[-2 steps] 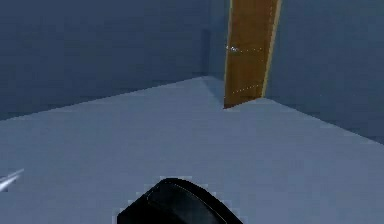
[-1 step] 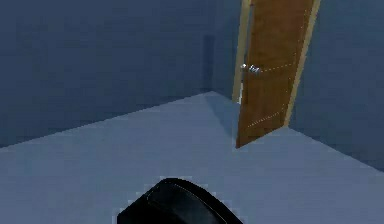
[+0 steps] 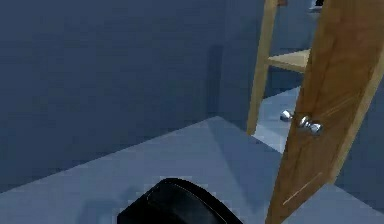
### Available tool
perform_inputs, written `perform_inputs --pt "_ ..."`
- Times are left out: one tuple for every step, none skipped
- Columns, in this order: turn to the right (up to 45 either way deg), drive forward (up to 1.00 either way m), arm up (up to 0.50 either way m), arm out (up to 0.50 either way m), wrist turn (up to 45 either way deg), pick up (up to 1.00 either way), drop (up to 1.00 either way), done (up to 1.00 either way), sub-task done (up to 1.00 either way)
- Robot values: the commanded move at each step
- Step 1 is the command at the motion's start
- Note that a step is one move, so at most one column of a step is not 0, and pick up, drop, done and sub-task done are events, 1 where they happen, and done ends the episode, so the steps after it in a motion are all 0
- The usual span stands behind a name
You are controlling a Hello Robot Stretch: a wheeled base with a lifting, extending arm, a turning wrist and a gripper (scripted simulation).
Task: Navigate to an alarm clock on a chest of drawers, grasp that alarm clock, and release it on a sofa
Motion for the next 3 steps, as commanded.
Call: perform_inputs --pt "3.0 0.00 0.00 0.00 0.0 0.00 0.00 0.00 0.00" --pt "0.0 0.95 0.00 0.00 0.0 0.00 0.00 0.00 0.00" --pt "3.0 0.00 0.00 0.00 0.0 0.00 0.00 0.00 0.00"
